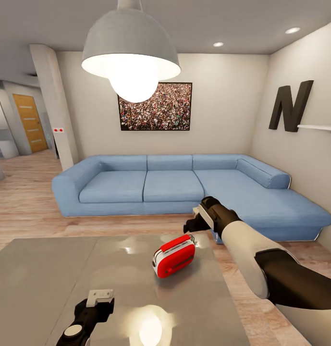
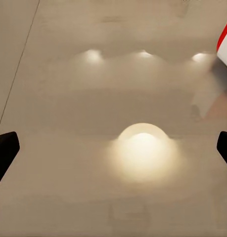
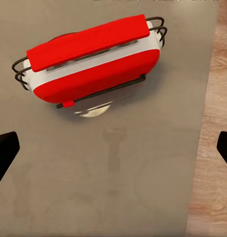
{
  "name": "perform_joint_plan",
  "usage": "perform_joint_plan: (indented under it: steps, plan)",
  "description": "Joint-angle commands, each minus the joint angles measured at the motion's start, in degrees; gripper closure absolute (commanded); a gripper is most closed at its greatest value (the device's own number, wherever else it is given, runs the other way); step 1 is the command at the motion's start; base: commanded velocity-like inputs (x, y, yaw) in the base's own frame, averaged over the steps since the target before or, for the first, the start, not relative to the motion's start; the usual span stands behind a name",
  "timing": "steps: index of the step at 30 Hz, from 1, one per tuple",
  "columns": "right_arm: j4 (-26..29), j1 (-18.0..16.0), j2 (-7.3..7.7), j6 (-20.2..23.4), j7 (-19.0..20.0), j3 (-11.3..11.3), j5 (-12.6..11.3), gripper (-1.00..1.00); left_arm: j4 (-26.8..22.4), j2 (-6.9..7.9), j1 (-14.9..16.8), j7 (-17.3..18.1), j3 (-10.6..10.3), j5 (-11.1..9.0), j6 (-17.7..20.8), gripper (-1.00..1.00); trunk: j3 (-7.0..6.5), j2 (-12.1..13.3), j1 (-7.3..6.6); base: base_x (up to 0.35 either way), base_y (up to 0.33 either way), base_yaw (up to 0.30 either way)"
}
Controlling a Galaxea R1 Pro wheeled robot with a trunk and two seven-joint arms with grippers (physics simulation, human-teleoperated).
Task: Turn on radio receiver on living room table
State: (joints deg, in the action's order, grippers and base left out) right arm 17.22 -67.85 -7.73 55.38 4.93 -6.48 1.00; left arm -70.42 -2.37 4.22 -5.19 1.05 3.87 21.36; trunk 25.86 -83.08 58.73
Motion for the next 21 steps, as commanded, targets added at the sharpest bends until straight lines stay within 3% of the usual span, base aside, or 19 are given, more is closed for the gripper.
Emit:
perform_joint_plan:
  steps: [1,10,15,21]
  plan:
    - [0.0,0.0,0.0,0.0,0.1,0.0,0.0,-1.0,0.0,0.03,0.0,0.0,0.0,0.0,0.0,-1.0,0.0,0.0,0.0,0.0,0.0,0.0]
    - [0.1,0.0,0.0,-1.3,0.2,0.0,-0.2,-1.0,-0.2,0.2,0.0,-0.1,0.0,0.0,0.0,-1.0,0.0,0.0,0.0,0.0,0.0,0.0]
    - [-0.1,0.0,0.02,-0.9,4.3,-0.1,0.1,-1.0,-0.2,0.18,0.0,0.0,0.0,0.0,0.0,-1.0,0.0,0.0,0.0,0.0,0.0,0.0]
    - [-0.1,0.0,0.48,-1.0,5.1,-0.2,0.5,-1.0,-0.1,0.18,0.0,0.0,0.0,0.0,0.0,-1.0,0.0,0.0,0.0,0.027,0.0,0.0]
